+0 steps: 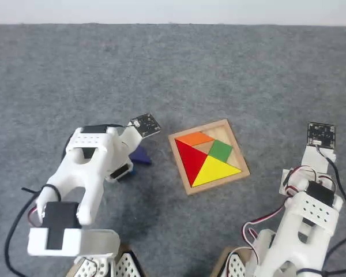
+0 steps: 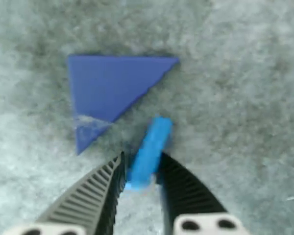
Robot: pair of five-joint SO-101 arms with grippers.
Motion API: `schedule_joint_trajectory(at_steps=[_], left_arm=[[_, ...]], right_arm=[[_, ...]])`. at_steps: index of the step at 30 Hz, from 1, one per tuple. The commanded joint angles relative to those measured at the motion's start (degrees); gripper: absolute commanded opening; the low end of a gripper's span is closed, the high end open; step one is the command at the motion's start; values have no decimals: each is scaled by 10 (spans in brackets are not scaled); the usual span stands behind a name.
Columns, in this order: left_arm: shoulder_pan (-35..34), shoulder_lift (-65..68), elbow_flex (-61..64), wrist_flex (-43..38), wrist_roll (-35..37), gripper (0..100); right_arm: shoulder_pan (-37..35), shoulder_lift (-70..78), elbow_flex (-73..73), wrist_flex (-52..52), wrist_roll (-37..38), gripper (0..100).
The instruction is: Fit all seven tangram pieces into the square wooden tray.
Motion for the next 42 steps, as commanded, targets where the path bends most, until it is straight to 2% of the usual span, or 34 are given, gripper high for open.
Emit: schedule_joint_trajectory(at_steps=[1, 5, 9, 13, 16, 19, 24, 33, 39, 42], left_arm=[[-1, -51, -16, 29, -9, 38], [0, -83, -39, 65, -7, 14], [45, -114, -107, 156, 14, 13], [150, -147, -166, 211, 81, 13], [246, -139, -201, 213, 142, 13], [304, -100, -246, 185, 213, 13], [318, 6, -342, 136, 292, 13], [323, 178, -501, 112, 510, 13], [336, 245, -566, 113, 588, 13], [367, 263, -574, 114, 612, 13]], right_arm=[[-4, -22, -3, -8, -4, 13], [-3, -22, -4, -6, -4, 13], [-2, -22, -4, -4, -4, 13], [23, -22, -7, -4, -7, 13], [55, -22, -19, -2, -8, 13], [87, -22, -40, 13, -9, 13], [90, -22, -41, 18, -10, 13], [95, -22, -28, 15, -5, 13], [95, -22, -17, 6, -5, 13], [96, -22, -10, -7, -4, 13]])
